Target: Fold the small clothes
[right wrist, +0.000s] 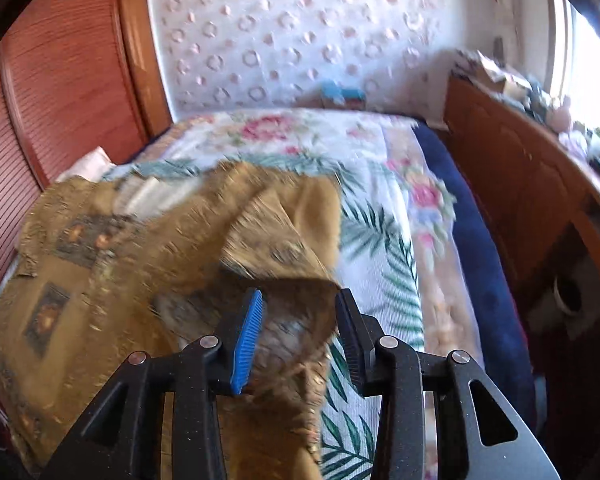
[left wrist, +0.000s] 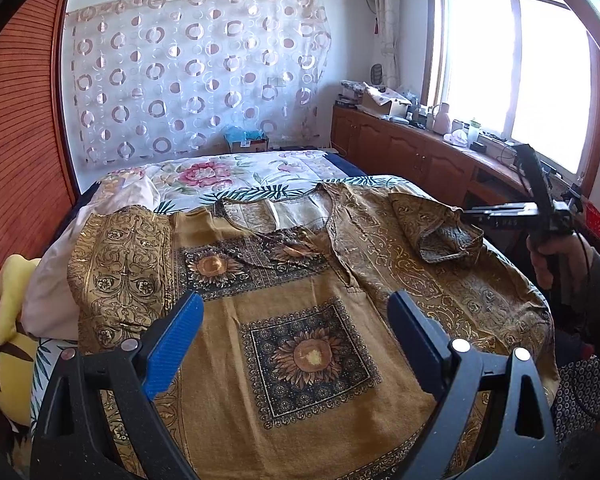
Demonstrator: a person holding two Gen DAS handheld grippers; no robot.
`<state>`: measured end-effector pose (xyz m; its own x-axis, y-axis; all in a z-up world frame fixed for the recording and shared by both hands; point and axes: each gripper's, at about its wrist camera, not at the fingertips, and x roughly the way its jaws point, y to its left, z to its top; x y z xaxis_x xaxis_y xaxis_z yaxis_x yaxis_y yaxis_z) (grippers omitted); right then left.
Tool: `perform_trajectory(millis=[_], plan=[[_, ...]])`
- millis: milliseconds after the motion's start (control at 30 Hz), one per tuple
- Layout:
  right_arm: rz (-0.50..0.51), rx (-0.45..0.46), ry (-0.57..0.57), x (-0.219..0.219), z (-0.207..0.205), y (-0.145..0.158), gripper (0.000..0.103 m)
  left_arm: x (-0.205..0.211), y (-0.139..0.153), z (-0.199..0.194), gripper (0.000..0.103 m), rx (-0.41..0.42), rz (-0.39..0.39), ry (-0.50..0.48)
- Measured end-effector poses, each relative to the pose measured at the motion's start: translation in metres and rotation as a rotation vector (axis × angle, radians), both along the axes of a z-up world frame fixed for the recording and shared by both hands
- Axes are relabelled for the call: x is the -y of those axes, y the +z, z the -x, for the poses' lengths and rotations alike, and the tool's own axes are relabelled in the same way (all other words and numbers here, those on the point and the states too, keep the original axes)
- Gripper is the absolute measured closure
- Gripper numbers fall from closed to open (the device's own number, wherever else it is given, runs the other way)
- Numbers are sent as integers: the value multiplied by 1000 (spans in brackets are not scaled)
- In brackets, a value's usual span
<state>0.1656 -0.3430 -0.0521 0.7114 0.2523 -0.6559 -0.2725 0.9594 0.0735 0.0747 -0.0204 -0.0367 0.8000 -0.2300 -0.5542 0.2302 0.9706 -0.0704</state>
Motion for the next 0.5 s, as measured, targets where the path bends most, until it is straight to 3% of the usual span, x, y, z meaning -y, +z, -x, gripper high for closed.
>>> perform_trajectory(millis=[67, 167, 333, 500], plan=[[-17, -27, 8, -3, -6, -7, 64, 0, 0, 0, 9, -2, -1, 4], [-37, -26, 58, -15, -10, -9, 93, 0, 0, 0, 9, -3, -2, 6], [-20, 26, 144, -31, -4, -3, 98, -1, -1, 0, 9, -7, 0, 9], [44, 97, 104, -31, 2, 5, 97, -3, -1, 2, 9, -9, 4, 10]])
